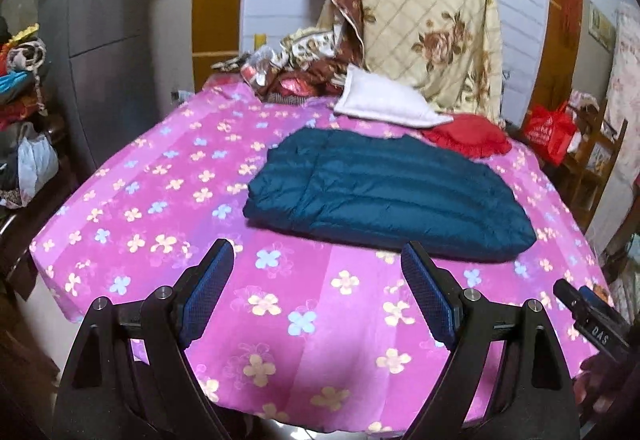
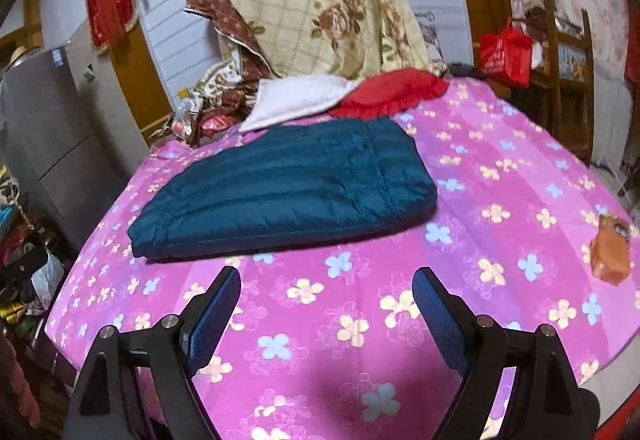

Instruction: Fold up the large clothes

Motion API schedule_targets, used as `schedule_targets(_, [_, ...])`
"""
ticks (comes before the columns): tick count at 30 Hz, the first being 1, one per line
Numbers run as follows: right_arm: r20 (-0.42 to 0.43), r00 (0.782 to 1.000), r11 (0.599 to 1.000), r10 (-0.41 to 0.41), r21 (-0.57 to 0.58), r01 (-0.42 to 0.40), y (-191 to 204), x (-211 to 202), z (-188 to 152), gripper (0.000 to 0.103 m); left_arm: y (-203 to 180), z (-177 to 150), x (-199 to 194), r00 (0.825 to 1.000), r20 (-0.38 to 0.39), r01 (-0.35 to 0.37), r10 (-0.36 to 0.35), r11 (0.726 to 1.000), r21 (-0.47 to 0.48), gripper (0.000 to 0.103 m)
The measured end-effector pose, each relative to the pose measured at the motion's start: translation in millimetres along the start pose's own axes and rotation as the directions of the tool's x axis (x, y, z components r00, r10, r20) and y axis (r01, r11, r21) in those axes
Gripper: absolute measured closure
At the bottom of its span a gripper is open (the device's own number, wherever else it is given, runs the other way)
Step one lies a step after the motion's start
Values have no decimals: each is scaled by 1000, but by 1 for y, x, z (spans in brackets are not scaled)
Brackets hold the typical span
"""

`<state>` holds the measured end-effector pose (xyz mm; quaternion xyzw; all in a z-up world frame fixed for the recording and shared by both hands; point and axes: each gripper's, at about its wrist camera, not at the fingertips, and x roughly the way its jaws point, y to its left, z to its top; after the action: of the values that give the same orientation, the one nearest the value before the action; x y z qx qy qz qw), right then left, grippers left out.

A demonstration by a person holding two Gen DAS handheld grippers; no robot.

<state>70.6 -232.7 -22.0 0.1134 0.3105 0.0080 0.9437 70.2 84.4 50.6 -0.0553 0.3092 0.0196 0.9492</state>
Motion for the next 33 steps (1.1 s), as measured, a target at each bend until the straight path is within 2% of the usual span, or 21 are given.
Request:
schedule_targets(3, [22, 1000, 999, -20, -29, 20, 8, -4, -3, 17, -2, -4, -1, 1000, -3, -24, 24, 1000, 3, 17])
schedule_targets(12, [6, 1000, 999, -26, -29, 26, 9, 0, -8, 17, -18, -19, 1, 1000, -15, -25, 26, 999, 42, 17])
schedule_targets(17, [12, 1000, 1000, -28, 0, 28, 3, -4, -7, 17, -17, -18, -7, 1000, -10, -21, 21, 999, 43, 17])
schedule_targets(24, [-18, 998, 998, -57, -25, 56, 1, 8, -14, 17, -18, -21, -5, 1000, -12, -24, 25, 999, 21, 17])
schedule_targets(28, [-18, 998, 998, -61, -12, 61, 3, 7, -13, 17, -18, -22, -10, 999, -7, -38, 38, 998, 47, 17])
schedule_targets(33, [-6, 999, 997, -53, -49, 52, 14, 1, -15, 17, -18, -25, -10, 998, -7, -56, 57, 996, 63, 17])
